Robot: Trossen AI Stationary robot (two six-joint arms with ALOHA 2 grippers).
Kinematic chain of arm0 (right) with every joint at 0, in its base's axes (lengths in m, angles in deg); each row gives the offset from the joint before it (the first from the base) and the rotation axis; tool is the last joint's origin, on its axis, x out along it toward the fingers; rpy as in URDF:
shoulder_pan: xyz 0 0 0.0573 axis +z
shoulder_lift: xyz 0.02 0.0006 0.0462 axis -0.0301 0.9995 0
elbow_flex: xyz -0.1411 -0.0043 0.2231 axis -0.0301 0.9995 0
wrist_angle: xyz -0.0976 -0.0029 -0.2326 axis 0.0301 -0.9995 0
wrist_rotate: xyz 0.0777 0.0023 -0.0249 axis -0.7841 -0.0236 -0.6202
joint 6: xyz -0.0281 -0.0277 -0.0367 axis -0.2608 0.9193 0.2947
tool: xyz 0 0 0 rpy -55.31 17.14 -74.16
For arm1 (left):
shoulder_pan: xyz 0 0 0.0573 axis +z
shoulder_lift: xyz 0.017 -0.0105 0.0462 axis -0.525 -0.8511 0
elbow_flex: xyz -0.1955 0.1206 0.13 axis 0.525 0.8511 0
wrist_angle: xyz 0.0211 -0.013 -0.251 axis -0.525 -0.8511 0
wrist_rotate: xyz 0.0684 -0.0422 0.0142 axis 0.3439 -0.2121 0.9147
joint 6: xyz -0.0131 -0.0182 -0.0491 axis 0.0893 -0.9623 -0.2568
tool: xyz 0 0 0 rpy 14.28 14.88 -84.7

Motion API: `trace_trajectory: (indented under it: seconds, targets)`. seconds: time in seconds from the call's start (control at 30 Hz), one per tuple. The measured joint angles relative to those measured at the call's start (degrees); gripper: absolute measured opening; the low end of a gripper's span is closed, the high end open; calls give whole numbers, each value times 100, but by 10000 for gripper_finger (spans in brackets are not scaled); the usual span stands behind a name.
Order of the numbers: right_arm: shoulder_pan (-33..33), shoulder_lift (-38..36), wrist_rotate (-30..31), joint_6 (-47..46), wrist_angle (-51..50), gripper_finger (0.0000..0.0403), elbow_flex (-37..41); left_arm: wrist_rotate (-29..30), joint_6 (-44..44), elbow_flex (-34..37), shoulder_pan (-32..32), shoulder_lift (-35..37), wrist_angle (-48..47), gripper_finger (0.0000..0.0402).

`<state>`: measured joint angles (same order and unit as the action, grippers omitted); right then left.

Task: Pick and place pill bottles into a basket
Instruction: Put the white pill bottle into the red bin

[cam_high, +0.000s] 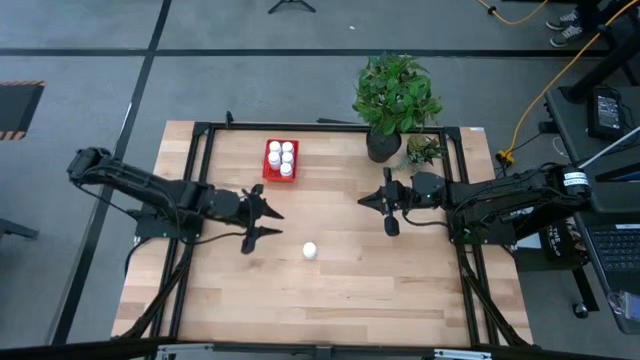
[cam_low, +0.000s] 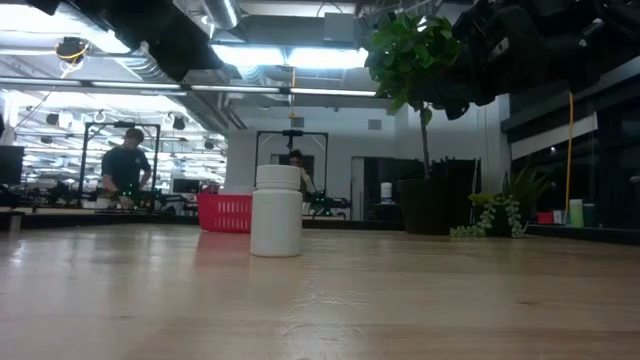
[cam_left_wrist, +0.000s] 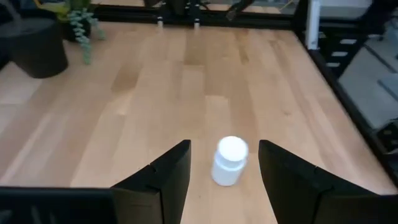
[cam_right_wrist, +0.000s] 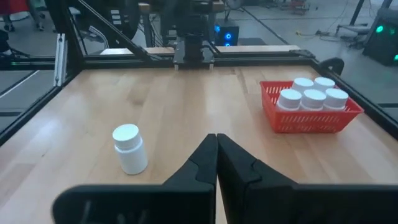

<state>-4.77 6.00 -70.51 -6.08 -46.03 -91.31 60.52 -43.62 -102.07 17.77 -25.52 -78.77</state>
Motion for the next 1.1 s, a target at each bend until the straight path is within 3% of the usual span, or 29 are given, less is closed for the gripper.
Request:
trace_trajectory:
  seconds: [0.43, 1.1]
  targets:
    - [433, 0, -4, -81, -96, 10, 0, 275, 208, 2, -860, -31, -264, 180]
    - [734, 0, 2, 80, -76, 10, 0, 331, -243, 11, -1040, -595, 254, 180]
